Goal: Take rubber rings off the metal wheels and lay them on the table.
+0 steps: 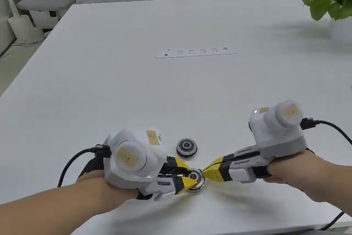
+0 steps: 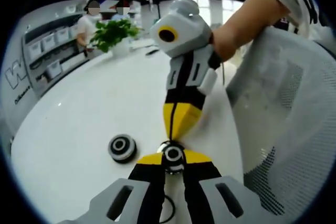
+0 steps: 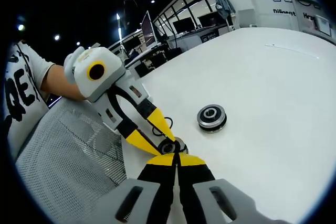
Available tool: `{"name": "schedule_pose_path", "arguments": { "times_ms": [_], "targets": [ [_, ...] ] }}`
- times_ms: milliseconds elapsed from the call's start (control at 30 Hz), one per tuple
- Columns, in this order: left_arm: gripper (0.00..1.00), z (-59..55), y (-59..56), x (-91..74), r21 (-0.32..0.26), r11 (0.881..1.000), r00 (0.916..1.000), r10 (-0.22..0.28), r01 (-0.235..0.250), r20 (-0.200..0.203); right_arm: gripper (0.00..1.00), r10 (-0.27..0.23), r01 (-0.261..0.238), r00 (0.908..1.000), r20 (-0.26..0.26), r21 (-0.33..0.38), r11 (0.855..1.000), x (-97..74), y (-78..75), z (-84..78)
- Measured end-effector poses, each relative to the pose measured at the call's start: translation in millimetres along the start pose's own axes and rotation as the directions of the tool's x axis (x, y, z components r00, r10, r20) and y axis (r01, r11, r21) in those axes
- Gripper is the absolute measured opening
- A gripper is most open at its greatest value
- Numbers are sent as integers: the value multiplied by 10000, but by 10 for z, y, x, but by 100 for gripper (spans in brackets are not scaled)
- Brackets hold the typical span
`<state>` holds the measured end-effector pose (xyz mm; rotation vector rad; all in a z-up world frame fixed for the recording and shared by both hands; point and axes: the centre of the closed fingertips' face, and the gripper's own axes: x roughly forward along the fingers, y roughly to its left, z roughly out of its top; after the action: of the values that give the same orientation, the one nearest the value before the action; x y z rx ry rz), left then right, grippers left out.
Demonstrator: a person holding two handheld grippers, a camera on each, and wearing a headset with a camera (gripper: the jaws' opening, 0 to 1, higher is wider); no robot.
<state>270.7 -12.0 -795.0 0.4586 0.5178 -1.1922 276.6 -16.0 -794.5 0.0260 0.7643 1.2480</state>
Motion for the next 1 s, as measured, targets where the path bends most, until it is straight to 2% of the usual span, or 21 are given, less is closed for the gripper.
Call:
{"name": "schedule_pose_path", "arguments": {
  "times_ms": [467, 500, 533, 567, 1000],
  "targets": [
    [12, 8, -30, 9, 6, 9999, 9999, -119, 119, -20, 0, 454, -454, 9990, -34, -53, 9990, 39, 125, 19],
    [12, 10, -28, 10, 12, 9999, 9999, -103, 103, -23, 0, 1269, -1269, 9919, -3, 25, 9919, 52, 271, 29],
    [12, 12, -27, 11, 13, 10000, 9999, -99, 99, -26, 0, 1028, -1028, 9947, 5, 150, 9946, 69, 254, 33],
    [12, 12, -22, 9, 81, 9999, 9999, -97, 97, -26, 0, 782, -784, 9969, -118, -243, 9966, 56, 211, 31],
    [13, 10, -30, 5, -59, 9997, 9997, -231, 232, 73, 0, 522, -524, 9984, -205, -87, 9986, 41, 124, -14]
  ]
}}
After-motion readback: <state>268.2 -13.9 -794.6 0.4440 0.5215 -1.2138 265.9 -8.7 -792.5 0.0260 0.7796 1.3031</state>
